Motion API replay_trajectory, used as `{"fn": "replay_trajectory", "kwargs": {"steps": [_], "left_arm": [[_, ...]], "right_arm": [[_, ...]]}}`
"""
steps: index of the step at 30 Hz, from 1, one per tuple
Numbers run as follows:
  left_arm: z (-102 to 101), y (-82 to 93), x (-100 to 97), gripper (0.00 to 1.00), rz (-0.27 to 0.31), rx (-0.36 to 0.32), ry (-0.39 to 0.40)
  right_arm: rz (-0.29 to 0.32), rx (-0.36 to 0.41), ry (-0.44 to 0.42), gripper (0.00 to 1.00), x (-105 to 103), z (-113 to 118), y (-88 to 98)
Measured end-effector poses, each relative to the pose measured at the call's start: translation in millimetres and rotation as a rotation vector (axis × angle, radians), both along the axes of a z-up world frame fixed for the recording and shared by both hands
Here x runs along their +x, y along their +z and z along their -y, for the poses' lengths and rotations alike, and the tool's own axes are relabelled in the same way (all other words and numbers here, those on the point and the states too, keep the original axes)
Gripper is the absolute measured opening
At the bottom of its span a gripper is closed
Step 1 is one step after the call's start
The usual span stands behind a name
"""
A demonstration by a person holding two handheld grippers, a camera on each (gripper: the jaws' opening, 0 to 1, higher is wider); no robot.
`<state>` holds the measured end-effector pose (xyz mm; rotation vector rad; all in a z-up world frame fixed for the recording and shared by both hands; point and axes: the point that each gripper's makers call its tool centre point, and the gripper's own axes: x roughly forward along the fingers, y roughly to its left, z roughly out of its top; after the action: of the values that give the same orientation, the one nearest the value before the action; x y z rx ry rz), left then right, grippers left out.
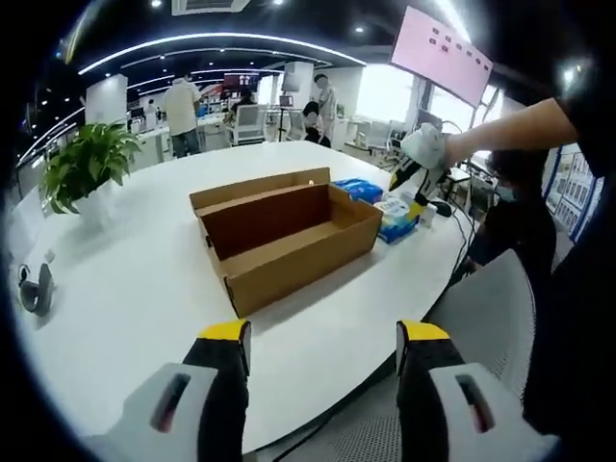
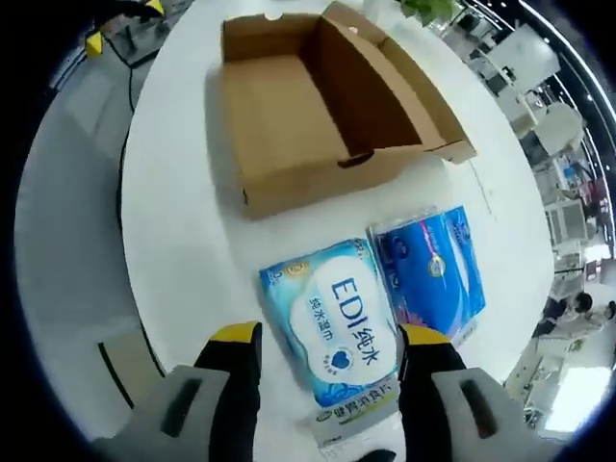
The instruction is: Operate the shoe box by opening the lid, removing the specified soft item, and placing it in the target area until the item is outside and the box remains undamaged.
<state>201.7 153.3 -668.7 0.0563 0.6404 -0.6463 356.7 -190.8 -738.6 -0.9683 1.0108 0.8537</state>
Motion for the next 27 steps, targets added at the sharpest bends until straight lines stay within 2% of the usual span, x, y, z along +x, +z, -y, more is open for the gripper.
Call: {"fn": "replay_trajectory", "kwargs": {"steps": [3, 4, 6, 9, 11, 14, 16, 18, 20, 22, 24, 25, 27], "left_arm": [[-6, -1.1, 5.5, 0.61, 0.002, 0.019, -0.007], [-7, -1.1, 6.8, 0.61, 0.005, 0.027, -0.016], [-9, -1.0, 10.9, 0.62, 0.006, 0.044, -0.033], [-11, -0.5, 17.9, 0.65, 0.013, 0.062, -0.046], [-13, -1.0, 23.4, 0.68, 0.017, 0.08, -0.06], [-13, -1.8, 29.6, 0.7, 0.021, 0.094, -0.073], [-14, -3.9, 35.8, 0.7, 0.027, 0.129, -0.102], [-15, -5.7, 41.9, 0.7, 0.043, 0.175, -0.144], [-14, -4.2, 47.0, 0.7, 0.051, 0.183, -0.152], [-12, -0.4, 53.3, 0.7, 0.06, 0.169, -0.165], [-9, 4.5, 59.5, 0.69, 0.096, 0.171, -0.186], [-10, 3.6, 62.6, 0.69, 0.099, 0.194, -0.199], [-9, 2.2, 67.9, 0.69, 0.105, 0.233, -0.235]], "right_arm": [[0.03, 0.103, -0.081, 0.71, 1, -11, 10.7], [0.037, 0.121, -0.091, 0.7, 2, -14, 14.3], [0.09, 0.145, -0.116, 0.68, 6, -16, 25.9], [0.119, 0.15, -0.146, 0.75, 9, -15, 33.8], [0.148, 0.229, -0.219, 0.78, 13, -20, 46.0], [0.159, 0.306, -0.264, 0.79, 15, -26, 57.2], [0.174, 0.357, -0.289, 0.79, 14, -31, 65.6], [0.199, 0.416, -0.381, 0.78, 17, -31, 72.2], [0.213, 0.511, -0.443, 0.76, 18, -40, 80.9], [0.247, 0.557, -0.493, 0.76, 20, -42, 90.1], [0.262, 0.578, -0.531, 0.75, 20, -42, 95.7], [0.275, 0.593, -0.564, 0.75, 21, -41, 99.3], [0.26, 0.643, -0.611, 0.75, 19, -44, 104.0]]}}
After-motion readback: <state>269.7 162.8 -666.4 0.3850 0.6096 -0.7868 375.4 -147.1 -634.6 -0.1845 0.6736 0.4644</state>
